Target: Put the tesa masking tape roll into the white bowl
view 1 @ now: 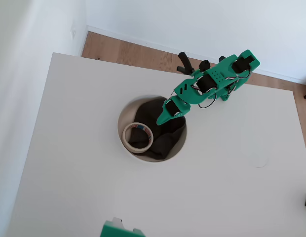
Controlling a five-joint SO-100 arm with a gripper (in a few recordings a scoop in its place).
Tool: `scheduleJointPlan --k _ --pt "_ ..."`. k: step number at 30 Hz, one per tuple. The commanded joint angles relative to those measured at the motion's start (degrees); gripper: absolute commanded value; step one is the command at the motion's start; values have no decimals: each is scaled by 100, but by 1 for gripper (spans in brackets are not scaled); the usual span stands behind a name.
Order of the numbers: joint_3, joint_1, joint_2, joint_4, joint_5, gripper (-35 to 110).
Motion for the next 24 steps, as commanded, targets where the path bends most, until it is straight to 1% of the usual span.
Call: scheduleJointPlan --k 1,7,9,14,17,20,24 --pt "-448 -492 1433 571 18 -8" --pt "-299 -1907 2540 1995 -185 -8" --pt "105 -2399 3023 2241 -299 -8" --pt "2180 -3489 5194 2039 -642 -8" --pt "3322 -3973 6574 1995 -800 -8" --pt "3999 -4175 7374 2206 -853 -8" --pt "5133 -4271 8314 2171 -905 -8"
